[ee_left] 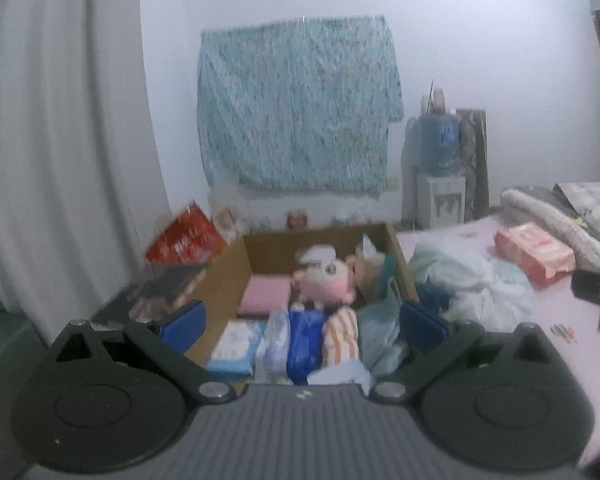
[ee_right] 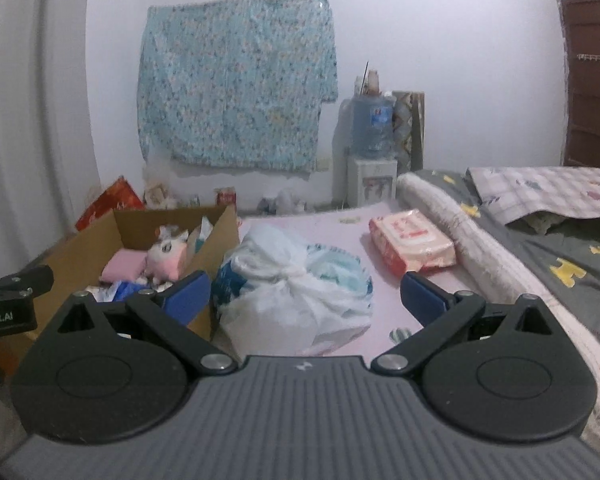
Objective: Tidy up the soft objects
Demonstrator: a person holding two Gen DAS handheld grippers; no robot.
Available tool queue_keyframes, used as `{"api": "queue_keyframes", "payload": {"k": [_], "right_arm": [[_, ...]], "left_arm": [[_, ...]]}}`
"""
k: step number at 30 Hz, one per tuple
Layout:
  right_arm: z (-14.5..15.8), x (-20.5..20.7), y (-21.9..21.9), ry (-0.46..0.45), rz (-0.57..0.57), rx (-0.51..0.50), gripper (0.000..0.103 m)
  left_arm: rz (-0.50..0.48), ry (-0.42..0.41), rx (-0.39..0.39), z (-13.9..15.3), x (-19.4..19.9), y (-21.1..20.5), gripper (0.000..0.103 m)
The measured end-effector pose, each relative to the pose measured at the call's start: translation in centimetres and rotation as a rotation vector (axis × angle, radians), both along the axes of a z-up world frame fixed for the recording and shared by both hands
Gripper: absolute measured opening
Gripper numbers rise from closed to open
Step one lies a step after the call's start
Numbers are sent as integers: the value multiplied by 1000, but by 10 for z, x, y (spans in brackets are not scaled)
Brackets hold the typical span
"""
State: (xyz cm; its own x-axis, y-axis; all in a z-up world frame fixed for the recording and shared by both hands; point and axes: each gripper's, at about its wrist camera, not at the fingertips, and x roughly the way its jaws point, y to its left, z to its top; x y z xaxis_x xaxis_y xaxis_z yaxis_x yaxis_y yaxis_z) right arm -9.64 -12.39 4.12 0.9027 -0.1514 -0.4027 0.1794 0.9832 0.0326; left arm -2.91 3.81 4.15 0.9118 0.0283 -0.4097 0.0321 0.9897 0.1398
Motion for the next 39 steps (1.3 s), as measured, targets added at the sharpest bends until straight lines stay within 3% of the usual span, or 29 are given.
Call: {"api": "queue_keyframes", "payload": {"k": [17, 24, 31, 39], "right_arm": [[-26, 34, 29, 248, 150, 37, 102], [-31, 43, 29, 328, 159, 63, 102], [-36, 50, 31, 379, 173, 100, 102], [-36, 49, 36, 398, 193, 85, 102]], "left_arm": [[11, 313, 7, -42, 35, 18, 103], [20, 362, 12, -40, 39, 17, 103], [19, 359, 32, -39, 37, 20, 103], [29, 385, 29, -41, 38, 25, 103]]}}
